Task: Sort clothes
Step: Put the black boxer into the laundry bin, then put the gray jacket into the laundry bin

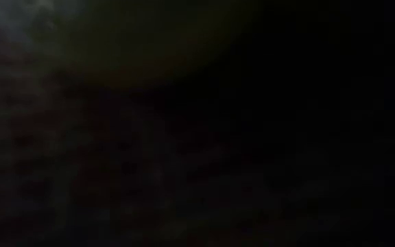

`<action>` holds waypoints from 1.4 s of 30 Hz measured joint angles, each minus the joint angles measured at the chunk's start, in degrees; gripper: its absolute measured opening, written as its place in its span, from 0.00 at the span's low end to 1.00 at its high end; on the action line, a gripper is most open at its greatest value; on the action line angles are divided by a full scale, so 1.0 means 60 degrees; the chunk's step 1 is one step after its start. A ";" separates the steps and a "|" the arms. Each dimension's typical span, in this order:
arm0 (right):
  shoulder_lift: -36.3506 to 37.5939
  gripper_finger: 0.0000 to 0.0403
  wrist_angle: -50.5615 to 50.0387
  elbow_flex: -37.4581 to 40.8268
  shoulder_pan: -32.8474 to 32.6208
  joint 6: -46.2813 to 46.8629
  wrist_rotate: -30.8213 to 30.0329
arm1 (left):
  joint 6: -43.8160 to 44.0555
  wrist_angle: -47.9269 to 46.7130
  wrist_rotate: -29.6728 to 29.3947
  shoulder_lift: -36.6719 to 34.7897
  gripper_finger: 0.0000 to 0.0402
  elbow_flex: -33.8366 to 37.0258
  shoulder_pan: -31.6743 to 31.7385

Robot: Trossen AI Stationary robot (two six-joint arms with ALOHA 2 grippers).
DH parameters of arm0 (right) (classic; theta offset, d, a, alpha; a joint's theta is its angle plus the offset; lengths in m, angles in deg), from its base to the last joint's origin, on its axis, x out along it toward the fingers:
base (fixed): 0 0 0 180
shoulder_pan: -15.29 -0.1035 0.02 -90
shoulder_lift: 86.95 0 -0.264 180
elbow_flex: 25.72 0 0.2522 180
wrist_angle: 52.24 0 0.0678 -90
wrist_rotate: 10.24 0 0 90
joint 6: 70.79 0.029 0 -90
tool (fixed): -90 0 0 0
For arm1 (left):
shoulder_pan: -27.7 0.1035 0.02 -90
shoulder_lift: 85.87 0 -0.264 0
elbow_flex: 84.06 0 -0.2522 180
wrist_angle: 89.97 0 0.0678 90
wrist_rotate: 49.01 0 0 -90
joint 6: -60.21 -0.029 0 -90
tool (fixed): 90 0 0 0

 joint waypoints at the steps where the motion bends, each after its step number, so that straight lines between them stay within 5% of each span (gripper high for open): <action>1: -0.0010 0.26 -0.0480 0.0000 0.0000 0.0350 0.0246 | 0.0000 -0.0004 0.0000 0.0000 0.01 0.0000 -0.0001; 5: -0.0032 0.41 -0.2050 0.0000 -0.0003 0.1161 0.1130 | 0.0000 0.0000 -0.0004 0.0000 0.01 0.0000 -0.0001; 11: 0.0133 0.61 -0.3459 -0.0003 -0.0411 0.2012 0.1076 | 0.0106 0.0004 -0.0003 -0.0003 0.01 0.0000 -0.0001; 17: 0.0271 0.69 -0.5311 0.0003 -0.2016 0.3763 0.3934 | 0.0106 0.0002 -0.0004 -0.0001 0.01 0.0000 -0.0001; 20: 0.0274 0.69 -0.5457 0.0412 -0.3210 0.5018 0.4473 | 0.0098 0.0040 -0.0004 0.0000 0.01 0.0000 0.0001; 27: 0.0263 0.69 -0.4381 0.2080 -0.6019 0.7005 0.4325 | -0.0151 0.0103 -0.0064 0.0000 0.01 0.0000 0.0000; 31: 0.0248 0.69 -0.3010 0.3226 -0.7071 0.7206 0.3078 | -0.0420 0.0274 -0.0426 0.0000 0.01 0.0000 0.0001; 36: -0.0179 0.69 -0.1489 0.3886 -0.7813 0.7413 0.2175 | -0.0478 0.0311 -0.1264 0.0000 0.01 0.0000 0.0001; 42: -0.1031 0.69 -0.0762 0.3084 -0.8032 0.8077 0.2197 | -0.0069 0.0299 -0.2097 0.0000 0.01 0.0000 0.0002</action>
